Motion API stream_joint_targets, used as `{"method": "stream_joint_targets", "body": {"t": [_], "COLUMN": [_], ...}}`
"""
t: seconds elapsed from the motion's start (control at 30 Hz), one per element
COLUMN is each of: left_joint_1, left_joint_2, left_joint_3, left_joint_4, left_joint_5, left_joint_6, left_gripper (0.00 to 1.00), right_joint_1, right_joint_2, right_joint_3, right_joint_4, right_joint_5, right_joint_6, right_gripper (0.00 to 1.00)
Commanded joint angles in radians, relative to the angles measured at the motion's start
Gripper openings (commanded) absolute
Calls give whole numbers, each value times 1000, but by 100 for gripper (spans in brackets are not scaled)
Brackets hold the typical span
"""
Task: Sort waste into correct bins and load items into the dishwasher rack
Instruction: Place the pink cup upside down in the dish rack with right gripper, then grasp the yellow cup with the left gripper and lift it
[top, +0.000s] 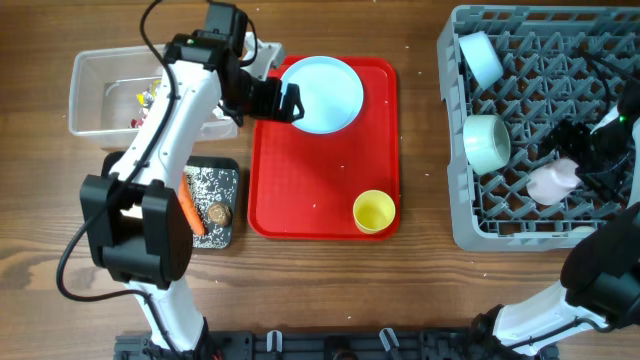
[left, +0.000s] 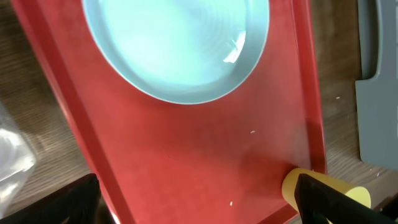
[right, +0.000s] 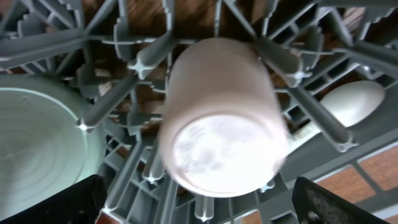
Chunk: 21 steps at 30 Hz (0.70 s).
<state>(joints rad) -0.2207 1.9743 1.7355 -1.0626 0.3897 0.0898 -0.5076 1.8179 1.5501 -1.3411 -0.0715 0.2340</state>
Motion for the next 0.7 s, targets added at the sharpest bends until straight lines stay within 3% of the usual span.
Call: {"method": "stream_joint_targets", "body": {"t": [0.0, 0.1, 0.37, 0.53, 0.67], "left_joint_1": [-41, -100, -355, -500, -542], "left_joint_2": [-7, -7, 4, 61, 137], "left_joint_3": [-2, -2, -4, -4, -4], "left_joint_4": [-9, -57, -109, -112, -132], "left_joint_5": [2, 3, -15, -303, -312], "left_joint_6": [8, 19, 41, -74, -103], "left_gripper": [100, 99, 87, 82, 72], "right_joint_1": [-2, 11, 148, 158, 158], "right_joint_2": [-14, -119, -288, -286, -286], "right_joint_3": [102, 134, 134, 130, 130], "right_joint_4": [-54, -72, -65, -58, -62], "right_joint_5": [-79, -183, -172, -164, -131], "right_joint_6": [-32, -88, -102, -103, -105], "right_gripper": [98, 98, 98, 98, 98]}}
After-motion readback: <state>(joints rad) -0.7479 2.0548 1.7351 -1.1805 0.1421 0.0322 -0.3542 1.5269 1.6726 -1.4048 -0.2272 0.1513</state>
